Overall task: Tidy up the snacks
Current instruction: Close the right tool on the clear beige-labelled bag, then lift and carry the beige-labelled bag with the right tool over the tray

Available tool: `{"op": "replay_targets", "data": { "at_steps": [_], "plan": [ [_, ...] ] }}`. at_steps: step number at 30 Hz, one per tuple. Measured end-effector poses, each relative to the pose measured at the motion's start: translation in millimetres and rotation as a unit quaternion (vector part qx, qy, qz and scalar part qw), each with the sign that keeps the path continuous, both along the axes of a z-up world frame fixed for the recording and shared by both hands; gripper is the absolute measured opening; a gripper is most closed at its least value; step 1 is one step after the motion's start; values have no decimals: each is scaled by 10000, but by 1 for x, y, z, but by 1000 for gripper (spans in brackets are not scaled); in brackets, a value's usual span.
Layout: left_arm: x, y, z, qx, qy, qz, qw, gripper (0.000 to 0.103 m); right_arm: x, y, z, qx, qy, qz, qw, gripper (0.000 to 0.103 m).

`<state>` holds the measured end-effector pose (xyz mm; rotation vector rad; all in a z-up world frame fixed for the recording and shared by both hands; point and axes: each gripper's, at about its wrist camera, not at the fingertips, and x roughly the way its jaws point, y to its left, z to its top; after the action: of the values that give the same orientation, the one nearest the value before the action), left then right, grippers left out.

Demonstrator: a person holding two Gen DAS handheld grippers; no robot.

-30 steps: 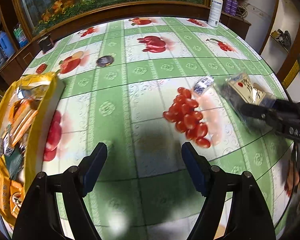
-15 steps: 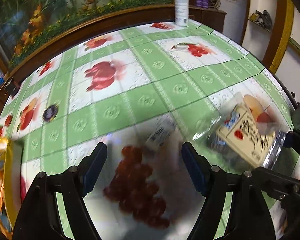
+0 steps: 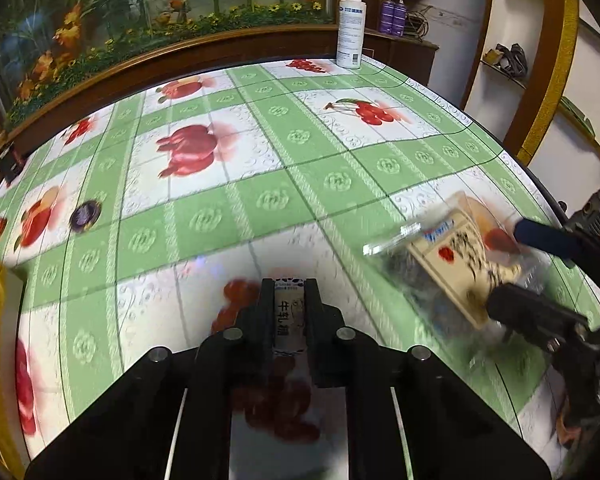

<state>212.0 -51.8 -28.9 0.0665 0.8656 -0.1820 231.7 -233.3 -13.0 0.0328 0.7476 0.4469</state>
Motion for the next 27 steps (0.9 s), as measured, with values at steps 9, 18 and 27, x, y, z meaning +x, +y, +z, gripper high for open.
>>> {"op": "replay_targets", "data": {
  "at_steps": [9,18,27],
  "plan": [
    [-62,40,-4,94,129,730,9972,11,5,52,-12,-1329,-106,382,9903,87],
    [-114,87,-11,-267,183,1308,9909,11,-1,54,-22,-1158,320,374,9920,56],
    [-158,124,-14,-645,188,1624,9844,11,-53,98,-22,-635,451,1138,9904,51]
  ]
}}
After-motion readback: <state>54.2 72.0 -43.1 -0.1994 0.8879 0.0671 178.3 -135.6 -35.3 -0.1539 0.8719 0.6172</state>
